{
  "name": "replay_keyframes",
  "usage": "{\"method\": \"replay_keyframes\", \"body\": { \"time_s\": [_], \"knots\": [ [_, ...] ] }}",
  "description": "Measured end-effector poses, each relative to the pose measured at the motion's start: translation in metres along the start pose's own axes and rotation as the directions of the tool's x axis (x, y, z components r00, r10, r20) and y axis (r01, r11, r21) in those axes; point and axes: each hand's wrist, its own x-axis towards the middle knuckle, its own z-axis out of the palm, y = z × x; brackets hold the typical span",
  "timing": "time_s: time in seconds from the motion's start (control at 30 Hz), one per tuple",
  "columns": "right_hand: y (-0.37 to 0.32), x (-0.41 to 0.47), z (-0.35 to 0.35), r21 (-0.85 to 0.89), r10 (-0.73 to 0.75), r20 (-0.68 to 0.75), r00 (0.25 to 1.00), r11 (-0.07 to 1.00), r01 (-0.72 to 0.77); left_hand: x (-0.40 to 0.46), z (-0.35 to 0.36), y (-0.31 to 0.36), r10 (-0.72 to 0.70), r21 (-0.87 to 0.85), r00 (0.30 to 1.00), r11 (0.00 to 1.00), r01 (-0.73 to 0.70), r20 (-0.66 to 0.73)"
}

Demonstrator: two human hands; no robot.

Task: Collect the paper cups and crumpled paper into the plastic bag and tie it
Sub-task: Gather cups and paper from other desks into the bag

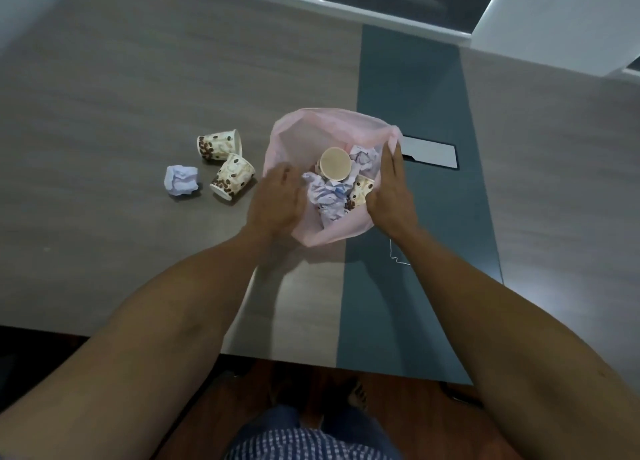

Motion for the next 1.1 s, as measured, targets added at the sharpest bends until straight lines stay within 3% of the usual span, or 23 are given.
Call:
{"method": "replay_keyframes", "body": {
  "time_s": [0.07,0.17,0.37,0.5,0.6,0.67,0.73,0.8,0.97,1.1],
  "knots": [
    [-0.001,0.003,0.003,-0.020,-0.002,0.001,1.000,1.000,0.002,0.000,-0.012,-0.023,-0.171,0.066,0.981,0.982,0.177,-0.092],
    [-0.003,0.010,0.009,-0.037,-0.003,-0.003,1.000,0.999,0.003,0.001,-0.015,-0.061,-0.367,0.226,0.929,0.902,0.367,-0.047],
    [-0.006,0.016,0.020,-0.057,-0.043,-0.001,0.999,0.997,0.043,0.006,0.008,-0.109,-0.501,0.262,0.863,0.843,0.469,0.067],
    [-0.002,0.017,0.024,-0.083,-0.047,0.009,0.999,0.995,0.048,0.007,0.016,-0.113,-0.512,0.284,0.858,0.829,0.481,0.039],
    [0.000,0.018,0.023,-0.084,-0.042,0.012,0.999,0.996,0.043,0.001,0.010,-0.100,-0.506,0.194,0.862,0.843,0.501,-0.029],
    [-0.001,0.019,0.021,-0.072,-0.036,0.006,0.999,0.997,0.037,-0.003,0.001,-0.085,-0.547,-0.010,0.825,0.834,0.552,-0.141],
    [-0.004,0.022,0.018,-0.067,-0.026,-0.002,1.000,0.997,0.026,-0.007,-0.009,-0.068,-0.539,-0.243,0.799,0.840,0.485,-0.267],
    [-0.007,0.024,0.015,-0.060,-0.020,-0.002,1.000,0.998,0.020,-0.015,-0.016,-0.048,-0.400,-0.341,0.860,0.894,0.290,-0.317],
    [-0.010,0.027,0.006,-0.027,-0.014,-0.009,1.000,1.000,0.014,-0.016,-0.011,-0.006,-0.073,-0.383,0.975,0.924,-0.013,-0.209],
    [-0.006,0.026,0.004,0.012,-0.053,-0.042,0.998,0.999,0.053,-0.004,0.012,0.023,0.030,-0.401,0.997,0.914,-0.056,-0.071]
  ]
}}
